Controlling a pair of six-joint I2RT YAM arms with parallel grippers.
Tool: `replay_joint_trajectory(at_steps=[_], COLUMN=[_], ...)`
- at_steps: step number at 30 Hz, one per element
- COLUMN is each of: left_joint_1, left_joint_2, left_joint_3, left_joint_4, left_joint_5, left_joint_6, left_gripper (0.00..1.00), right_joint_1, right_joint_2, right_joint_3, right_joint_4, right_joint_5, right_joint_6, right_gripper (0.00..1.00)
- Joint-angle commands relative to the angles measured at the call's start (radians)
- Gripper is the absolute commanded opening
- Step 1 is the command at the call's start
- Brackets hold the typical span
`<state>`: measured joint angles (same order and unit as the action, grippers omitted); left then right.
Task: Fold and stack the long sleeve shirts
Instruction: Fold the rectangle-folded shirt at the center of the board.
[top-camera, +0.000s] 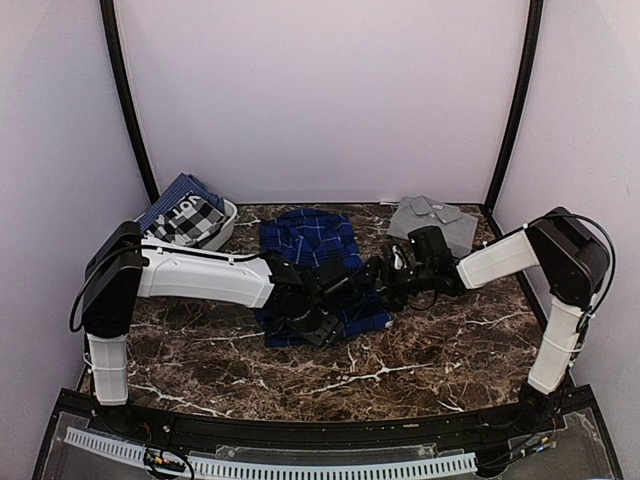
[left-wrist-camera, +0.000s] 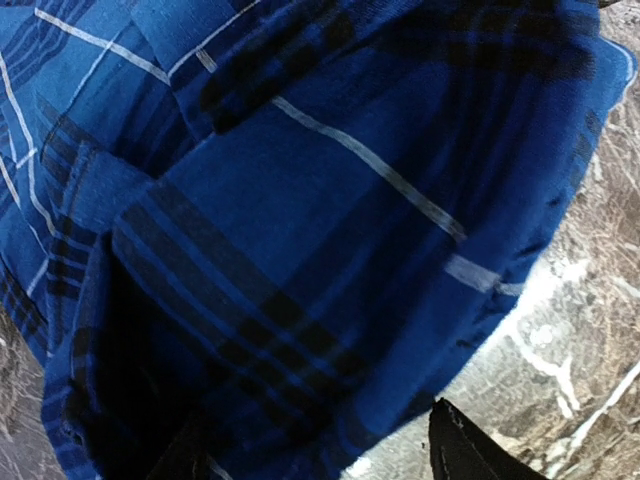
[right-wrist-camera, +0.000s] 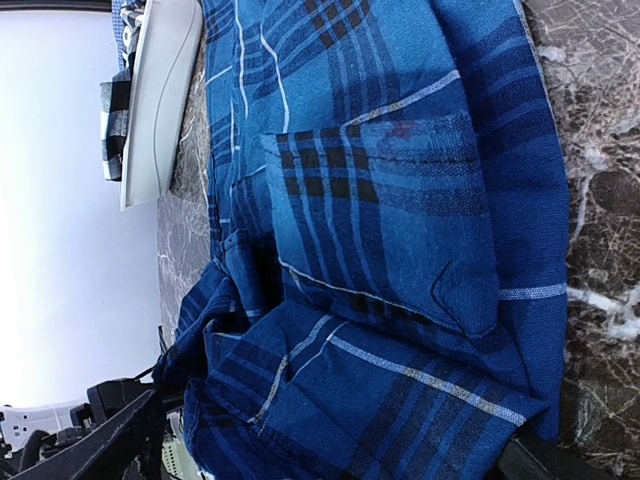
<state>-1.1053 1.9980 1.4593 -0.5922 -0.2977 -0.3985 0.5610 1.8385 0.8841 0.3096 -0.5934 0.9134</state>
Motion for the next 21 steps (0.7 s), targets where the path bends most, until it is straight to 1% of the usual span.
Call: replay_joint_trajectory(at_steps=[1, 2, 3, 5, 10, 12, 14, 16, 21], left_joint_1=[0.001, 0.001, 0.001, 0.002, 0.009, 0.022, 0.046, 0.071, 0.134], left_joint_2=[0.007, 0.011, 0.014, 0.015, 0.013, 0.012, 0.011, 0.009, 0.010], left_joint_3=[0.039, 0.043, 0.046, 0.054, 0.091, 0.105, 0.116, 0.126, 0.154], left_joint_4=[-0.044, -0.043, -0.044, -0.045, -0.057, -0.059, -0.055, -0.042, 0.028], left_joint_5=[-0.077, -0.085, -0.097, -0.119, -0.166, -0.179, -0.182, -0.187, -0.148], left_joint_6=[0.022, 0.020, 0.016, 0.012, 0.007, 0.011, 0.020, 0.034, 0.089], left_gripper=[0.69, 0.66, 0.59, 0.52, 0.39, 0.31, 0.25, 0.22, 0.21], right_joint_1=[0.010, 0.014, 0.017, 0.023, 0.038, 0.044, 0.047, 0.049, 0.050], right_joint_2=[-0.006, -0.010, -0.013, -0.019, -0.035, -0.050, -0.062, -0.078, -0.119], right_joint_3=[-0.004, 0.000, 0.003, 0.004, 0.003, 0.002, 0.000, -0.005, -0.015], right_joint_4=[0.016, 0.007, -0.001, -0.007, -0.025, -0.037, -0.047, -0.050, -0.047], right_joint_5=[0.006, 0.012, 0.017, 0.021, 0.033, 0.044, 0.052, 0.060, 0.070], right_joint_6=[-0.025, -0.029, -0.035, -0.042, -0.056, -0.063, -0.066, -0.068, -0.074], right_gripper=[0.99, 0.99, 0.98, 0.99, 0.99, 0.99, 0.99, 0.99, 0.99])
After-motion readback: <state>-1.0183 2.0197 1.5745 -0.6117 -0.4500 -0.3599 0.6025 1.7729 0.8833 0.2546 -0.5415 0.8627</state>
